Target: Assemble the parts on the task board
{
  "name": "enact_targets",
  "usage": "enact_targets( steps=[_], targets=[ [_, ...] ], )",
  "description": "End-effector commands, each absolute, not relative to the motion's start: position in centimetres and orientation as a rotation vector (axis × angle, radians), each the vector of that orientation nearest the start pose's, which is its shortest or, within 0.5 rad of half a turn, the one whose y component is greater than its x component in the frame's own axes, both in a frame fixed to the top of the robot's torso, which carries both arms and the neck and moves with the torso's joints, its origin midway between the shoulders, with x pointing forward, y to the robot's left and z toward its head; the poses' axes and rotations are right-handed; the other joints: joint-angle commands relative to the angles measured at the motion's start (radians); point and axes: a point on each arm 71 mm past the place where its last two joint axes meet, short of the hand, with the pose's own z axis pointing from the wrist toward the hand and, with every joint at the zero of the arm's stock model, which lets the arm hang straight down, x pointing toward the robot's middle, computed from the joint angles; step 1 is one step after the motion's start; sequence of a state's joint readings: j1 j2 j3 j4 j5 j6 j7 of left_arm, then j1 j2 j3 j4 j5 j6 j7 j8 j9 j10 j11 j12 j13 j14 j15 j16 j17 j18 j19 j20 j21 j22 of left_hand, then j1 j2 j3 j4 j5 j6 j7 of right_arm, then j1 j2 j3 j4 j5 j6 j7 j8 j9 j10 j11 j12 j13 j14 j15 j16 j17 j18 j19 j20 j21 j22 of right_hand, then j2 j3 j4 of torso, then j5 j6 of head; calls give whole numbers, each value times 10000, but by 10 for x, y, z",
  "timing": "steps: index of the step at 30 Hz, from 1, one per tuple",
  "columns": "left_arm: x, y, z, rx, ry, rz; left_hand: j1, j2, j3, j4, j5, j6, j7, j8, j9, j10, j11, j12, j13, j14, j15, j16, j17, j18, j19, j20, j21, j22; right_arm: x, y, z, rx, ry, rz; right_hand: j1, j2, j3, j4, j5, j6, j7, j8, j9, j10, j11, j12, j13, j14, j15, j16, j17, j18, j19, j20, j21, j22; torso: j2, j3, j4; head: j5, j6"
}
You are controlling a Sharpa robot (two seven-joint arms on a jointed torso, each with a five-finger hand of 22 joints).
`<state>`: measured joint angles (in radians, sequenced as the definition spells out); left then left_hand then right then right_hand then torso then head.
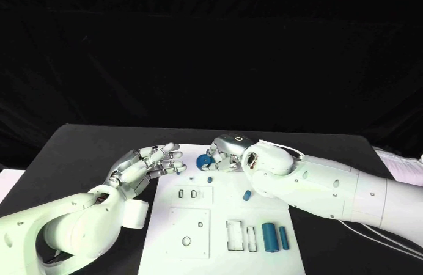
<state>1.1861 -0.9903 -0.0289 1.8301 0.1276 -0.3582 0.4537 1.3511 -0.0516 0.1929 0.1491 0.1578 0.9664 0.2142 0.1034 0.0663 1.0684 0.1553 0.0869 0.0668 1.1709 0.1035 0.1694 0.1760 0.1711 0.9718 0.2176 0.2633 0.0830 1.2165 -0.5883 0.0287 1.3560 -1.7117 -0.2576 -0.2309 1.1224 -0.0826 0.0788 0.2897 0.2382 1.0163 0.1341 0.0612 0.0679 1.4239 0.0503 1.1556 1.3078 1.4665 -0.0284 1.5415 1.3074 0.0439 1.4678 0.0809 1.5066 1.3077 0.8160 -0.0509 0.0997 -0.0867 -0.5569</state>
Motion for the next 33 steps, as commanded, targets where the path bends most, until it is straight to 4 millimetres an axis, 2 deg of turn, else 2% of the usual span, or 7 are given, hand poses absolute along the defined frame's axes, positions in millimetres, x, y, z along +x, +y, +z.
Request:
enact_targets(
  steps=[1, 14, 18, 21, 24, 28, 33],
  targets=[
    [428, 194, -154, -12211, 13809, -17301, 89, 24, 7, -71, -43, 14, 55, -35, -5, -11, 68, -62, -7, 7, 38, -54, 11, 134, 26, 16, -69, -17, 522, -119, -162, -3225, 15855, 5034, -6, 49, -69, 6, 45, 10, -2, 23, -5, 83, -20, 61, 85, 918, 53, 45, 2017, -133, 298, 35, 36, 1242, -2, -3, -1, -8, -21],
    [429, 195, -154, -12212, 13791, -17285, 101, 31, 17, -82, -42, 15, 55, -41, -5, -11, 68, -68, -7, 9, 37, -62, 13, 134, 28, 16, -73, -21, 517, -127, -151, -2614, 14446, 5712, 251, 87, -144, -69, 280, 19, -7, 25, -8, 176, -26, 297, 252, 937, 52, 83, 2108, -159, 363, 31, 93, 1364, -9, 6, 18, -12, -9],
    [429, 196, -154, -12218, 13773, -17255, 101, 31, 17, -82, -42, 15, 55, -41, -5, -11, 68, -68, -7, 9, 37, -62, 13, 134, 28, 16, -73, -21, 512, -139, -143, -2130, 13800, 6481, 602, 112, -128, -191, 331, 52, -17, 26, -7, 169, -39, 279, 259, 933, 41, 77, 2094, -163, 375, 23, 105, 1389, -12, 6, -16, -3, -4],
    [429, 198, -154, -12218, 13734, -17229, 116, 37, 30, -101, -42, 22, 46, -46, -4, -1, 64, -75, -5, 13, 36, -76, 18, 135, 33, 16, -79, -27, 508, -157, -137, -1631, 13842, 7390, 1102, 31, -125, -442, 163, 65, -24, 27, -8, 135, -46, 212, 240, 925, 33, 62, 2062, -162, 368, 18, 102, 1385, -20, 11, -51, -5, 18],
    [429, 199, -154, -12208, 13697, -17225, 135, 55, 58, -129, -42, 64, 2, -44, 4, 47, 39, -75, 1, 27, 25, -102, 30, 137, 44, 11, -91, -40, 505, -179, -135, -983, 14313, 8146, 1885, -360, -156, -1016, 2, 85, -34, 30, -6, 99, -68, 169, 234, 926, 14, 65, 2072, -163, 368, 3, 103, 1395, -66, 36, -132, 14, 7],
    [432, 199, -155, -12195, 13669, -17239, 145, 78, 96, -156, -42, 137, -44, -34, 12, 132, 1, -70, 7, 59, 3, -133, 48, 141, 68, -2, -102, -56, 502, -218, -135, -156, 14979, 8583, 2678, -397, -6, -1574, -21, 186, -42, 52, 5, 91, -92, 171, 251, 930, -7, 73, 2097, -167, 372, -19, 108, 1413, -139, 81, -218, 16, 9],
    [435, 199, -157, -12191, 13670, -17256, 149, 88, 118, -168, -42, 179, -55, -29, 15, 182, -15, -68, 9, 81, -9, -148, 59, 142, 85, -12, -106, -63, 496, -255, -141, 386, 15339, 8377, 2904, -404, 32, -1761, -49, 260, -47, 55, 7, 90, -100, 153, 246, 933, -12, 78, 2111, -169, 374, -24, 110, 1421, -196, 164, -315, 4, 7]
  ],
)
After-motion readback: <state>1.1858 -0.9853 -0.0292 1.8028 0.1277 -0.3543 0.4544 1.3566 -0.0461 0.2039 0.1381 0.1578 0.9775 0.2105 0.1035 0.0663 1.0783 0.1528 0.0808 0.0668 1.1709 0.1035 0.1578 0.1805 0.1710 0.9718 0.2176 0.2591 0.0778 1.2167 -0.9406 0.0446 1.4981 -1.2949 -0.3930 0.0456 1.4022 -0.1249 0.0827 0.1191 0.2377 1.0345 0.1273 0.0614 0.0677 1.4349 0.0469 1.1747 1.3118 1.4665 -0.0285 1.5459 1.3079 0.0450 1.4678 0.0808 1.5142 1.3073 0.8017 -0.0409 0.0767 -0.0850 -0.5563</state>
